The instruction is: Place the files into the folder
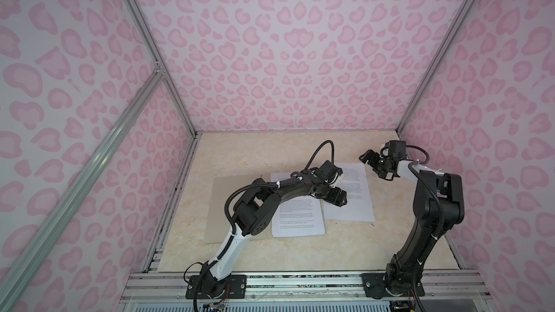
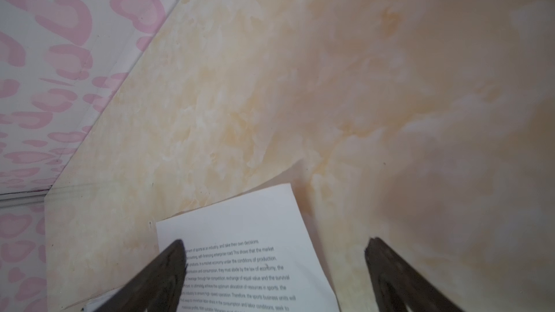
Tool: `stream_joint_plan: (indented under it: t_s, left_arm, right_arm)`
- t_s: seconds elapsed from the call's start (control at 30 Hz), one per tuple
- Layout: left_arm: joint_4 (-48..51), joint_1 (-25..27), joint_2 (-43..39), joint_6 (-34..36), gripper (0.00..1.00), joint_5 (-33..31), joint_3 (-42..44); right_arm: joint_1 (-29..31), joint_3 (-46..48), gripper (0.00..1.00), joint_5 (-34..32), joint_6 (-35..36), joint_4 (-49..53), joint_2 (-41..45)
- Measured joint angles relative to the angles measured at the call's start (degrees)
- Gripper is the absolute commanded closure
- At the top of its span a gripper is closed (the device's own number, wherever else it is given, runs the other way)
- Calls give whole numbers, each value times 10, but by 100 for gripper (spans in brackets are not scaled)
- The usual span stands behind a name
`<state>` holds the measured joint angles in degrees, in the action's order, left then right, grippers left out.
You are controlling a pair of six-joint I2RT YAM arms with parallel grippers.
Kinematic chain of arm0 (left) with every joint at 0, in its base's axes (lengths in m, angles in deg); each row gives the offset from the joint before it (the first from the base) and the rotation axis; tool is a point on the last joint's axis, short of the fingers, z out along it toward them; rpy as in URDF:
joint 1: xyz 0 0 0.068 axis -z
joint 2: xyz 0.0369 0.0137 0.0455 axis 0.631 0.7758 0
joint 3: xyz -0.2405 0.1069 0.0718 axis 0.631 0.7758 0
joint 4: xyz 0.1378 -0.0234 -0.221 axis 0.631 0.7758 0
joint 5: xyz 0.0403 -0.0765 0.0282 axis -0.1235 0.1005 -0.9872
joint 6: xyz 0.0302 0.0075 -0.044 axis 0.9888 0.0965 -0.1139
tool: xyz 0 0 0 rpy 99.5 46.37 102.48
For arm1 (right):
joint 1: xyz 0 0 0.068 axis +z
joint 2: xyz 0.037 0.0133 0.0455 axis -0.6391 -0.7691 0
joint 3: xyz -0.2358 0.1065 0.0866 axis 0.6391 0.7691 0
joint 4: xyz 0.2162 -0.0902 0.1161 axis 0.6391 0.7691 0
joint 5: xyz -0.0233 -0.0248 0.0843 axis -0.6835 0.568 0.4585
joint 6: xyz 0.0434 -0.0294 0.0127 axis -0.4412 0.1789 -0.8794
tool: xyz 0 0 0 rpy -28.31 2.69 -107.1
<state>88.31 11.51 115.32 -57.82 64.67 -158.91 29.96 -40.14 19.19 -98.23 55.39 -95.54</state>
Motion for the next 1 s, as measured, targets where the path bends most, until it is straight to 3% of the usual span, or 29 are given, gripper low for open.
stream_joint_plan:
  t_s: [0.37,1.0]
  left_arm:
    - [12,-2,1,-2,14,1,-6]
    - [13,-7,6,-15,14,14,-13]
  right_arm:
    - [8,0,6,30,0,-42,-32]
    - [13,211,5,114,-1,-85,115]
